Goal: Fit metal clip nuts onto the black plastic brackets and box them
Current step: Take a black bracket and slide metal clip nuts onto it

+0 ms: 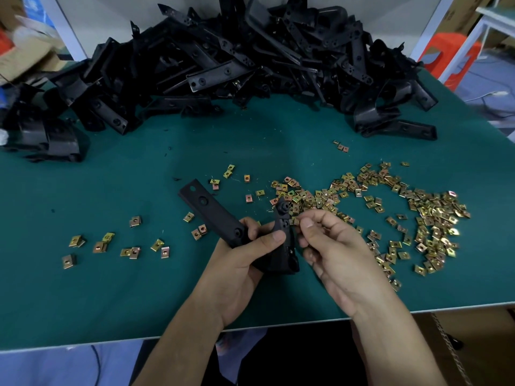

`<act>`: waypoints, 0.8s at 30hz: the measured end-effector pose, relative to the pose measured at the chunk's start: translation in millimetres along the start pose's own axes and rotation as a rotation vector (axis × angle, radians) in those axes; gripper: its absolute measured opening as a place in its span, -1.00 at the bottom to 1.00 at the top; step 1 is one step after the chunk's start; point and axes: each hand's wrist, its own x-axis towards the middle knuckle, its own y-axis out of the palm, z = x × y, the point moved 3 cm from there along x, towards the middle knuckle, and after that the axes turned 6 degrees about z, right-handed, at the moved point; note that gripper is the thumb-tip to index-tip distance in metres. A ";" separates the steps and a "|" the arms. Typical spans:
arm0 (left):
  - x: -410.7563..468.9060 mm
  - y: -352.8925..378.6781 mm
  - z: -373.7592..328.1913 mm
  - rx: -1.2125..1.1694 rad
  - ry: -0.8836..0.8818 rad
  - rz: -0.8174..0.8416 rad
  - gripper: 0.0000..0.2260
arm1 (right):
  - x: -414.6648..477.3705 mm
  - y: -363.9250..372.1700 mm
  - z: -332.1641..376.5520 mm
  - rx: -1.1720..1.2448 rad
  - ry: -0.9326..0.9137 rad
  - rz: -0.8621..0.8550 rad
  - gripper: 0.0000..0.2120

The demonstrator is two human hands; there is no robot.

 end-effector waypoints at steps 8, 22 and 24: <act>-0.2 -0.1 -0.8 0.002 -0.004 0.003 -0.66 | -2.2 -1.1 -1.0 -0.050 0.005 0.022 -0.71; 0.4 -1.3 -3.7 -0.077 -0.022 0.009 -0.66 | -1.5 -2.1 -1.3 0.122 0.004 0.033 -0.75; 0.3 -1.4 -3.4 -0.078 -0.027 0.011 -0.66 | -1.1 -2.4 -2.2 0.122 0.002 0.009 -0.69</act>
